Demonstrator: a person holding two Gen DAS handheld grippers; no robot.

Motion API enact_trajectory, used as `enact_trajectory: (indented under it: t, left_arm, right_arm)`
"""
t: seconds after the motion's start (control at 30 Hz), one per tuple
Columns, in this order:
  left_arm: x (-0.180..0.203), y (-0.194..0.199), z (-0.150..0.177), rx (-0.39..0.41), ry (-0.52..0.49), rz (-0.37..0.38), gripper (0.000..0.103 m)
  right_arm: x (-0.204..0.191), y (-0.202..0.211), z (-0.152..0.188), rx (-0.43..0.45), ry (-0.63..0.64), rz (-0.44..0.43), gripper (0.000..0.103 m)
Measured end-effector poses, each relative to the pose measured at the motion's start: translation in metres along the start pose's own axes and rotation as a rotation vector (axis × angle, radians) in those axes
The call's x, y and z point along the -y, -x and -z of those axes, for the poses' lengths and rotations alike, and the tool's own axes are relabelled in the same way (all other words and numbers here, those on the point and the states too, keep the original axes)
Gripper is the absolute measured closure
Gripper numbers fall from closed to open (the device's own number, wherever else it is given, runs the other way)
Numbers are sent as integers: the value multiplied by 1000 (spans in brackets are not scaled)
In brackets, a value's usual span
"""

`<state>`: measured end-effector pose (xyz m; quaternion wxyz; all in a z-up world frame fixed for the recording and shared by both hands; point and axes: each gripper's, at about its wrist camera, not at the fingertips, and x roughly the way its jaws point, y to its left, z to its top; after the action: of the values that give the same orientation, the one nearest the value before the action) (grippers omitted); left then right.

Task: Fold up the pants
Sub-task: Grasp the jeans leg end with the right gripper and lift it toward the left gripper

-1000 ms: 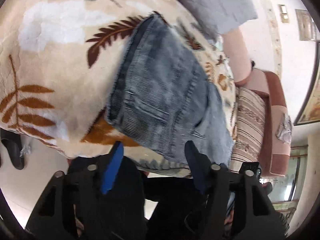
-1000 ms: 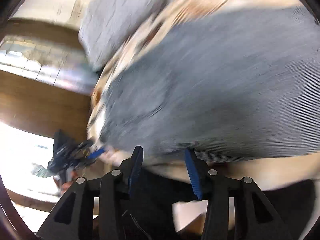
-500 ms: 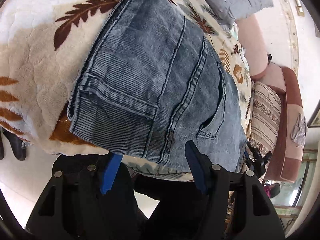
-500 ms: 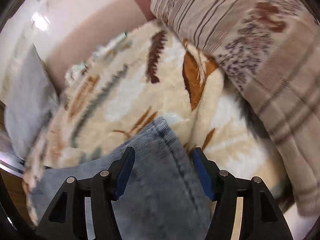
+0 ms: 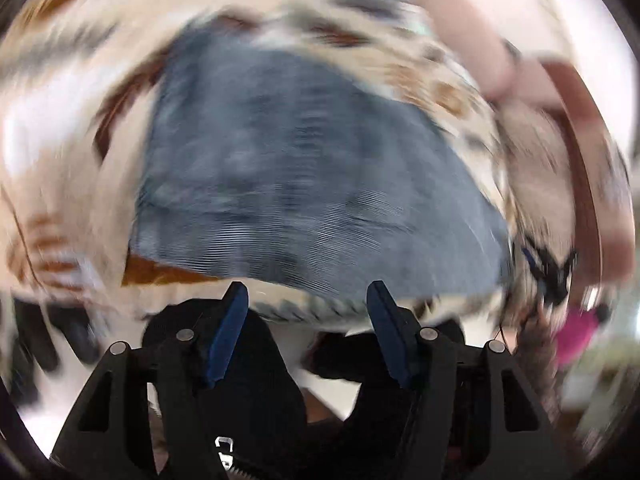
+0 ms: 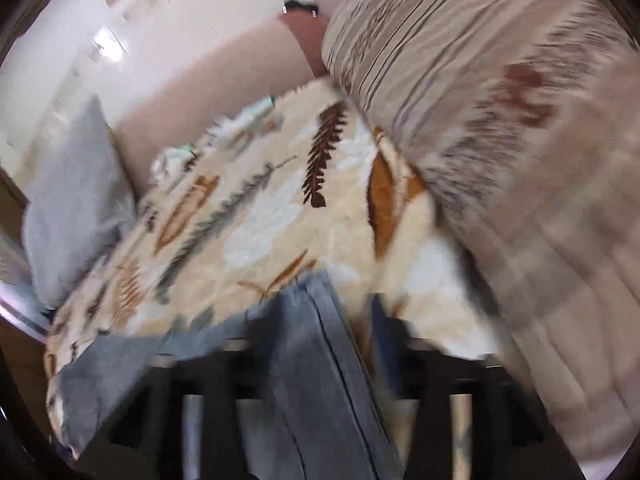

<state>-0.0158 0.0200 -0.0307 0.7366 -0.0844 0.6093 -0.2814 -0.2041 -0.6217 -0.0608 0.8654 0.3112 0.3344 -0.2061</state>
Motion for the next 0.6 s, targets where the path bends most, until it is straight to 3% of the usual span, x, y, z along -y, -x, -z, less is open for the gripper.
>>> enact_trajectory:
  t: [0.03, 0.1, 0.27, 0.37, 0.47, 0.6]
  left_arm:
    - [20, 8, 1, 15, -79, -10, 40]
    - [53, 9, -6, 23, -169, -20, 37]
    - [152, -45, -48, -79, -350, -27, 34]
    - [222, -91, -73, -147, -452, -48, 34]
    - [291, -138, -92, -208, -527, -52, 34]
    - [371, -202, -110, -279, -554, -19, 34]
  right_arm:
    - [5, 12, 11, 16, -10, -12, 34]
    - [22, 30, 44, 27, -66, -47, 34]
    - [51, 31, 105, 32, -242, -172, 34]
    - [53, 16, 120, 50, -304, -261, 34]
    - [45, 4, 127, 85, -316, -271, 30]
    - [36, -6, 118, 80, -348, -454, 34]
